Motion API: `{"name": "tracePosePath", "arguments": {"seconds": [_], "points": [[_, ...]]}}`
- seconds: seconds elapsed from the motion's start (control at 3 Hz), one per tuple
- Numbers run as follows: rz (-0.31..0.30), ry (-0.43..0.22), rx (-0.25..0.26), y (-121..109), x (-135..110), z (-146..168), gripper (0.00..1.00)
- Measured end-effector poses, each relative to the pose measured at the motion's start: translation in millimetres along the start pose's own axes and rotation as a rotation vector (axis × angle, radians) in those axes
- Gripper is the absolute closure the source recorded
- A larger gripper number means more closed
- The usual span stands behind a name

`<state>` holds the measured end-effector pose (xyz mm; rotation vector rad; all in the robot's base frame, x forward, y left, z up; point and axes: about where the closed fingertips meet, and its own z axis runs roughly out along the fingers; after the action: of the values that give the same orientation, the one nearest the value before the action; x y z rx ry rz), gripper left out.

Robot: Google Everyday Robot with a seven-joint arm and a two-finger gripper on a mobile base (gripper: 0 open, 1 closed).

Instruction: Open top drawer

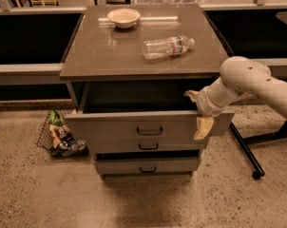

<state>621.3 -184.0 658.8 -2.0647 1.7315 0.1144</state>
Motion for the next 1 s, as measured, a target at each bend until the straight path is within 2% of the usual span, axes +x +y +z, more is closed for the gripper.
{"name": "tracePosePath", "arguments": {"seconds": [0.33,1.0], "points": [[0.005,-0.013,-0.056,7.6,-2.4,7.7,0.0],[0.033,-0.016,-0.223,31.8,-13.6,15.4,0.0]]}}
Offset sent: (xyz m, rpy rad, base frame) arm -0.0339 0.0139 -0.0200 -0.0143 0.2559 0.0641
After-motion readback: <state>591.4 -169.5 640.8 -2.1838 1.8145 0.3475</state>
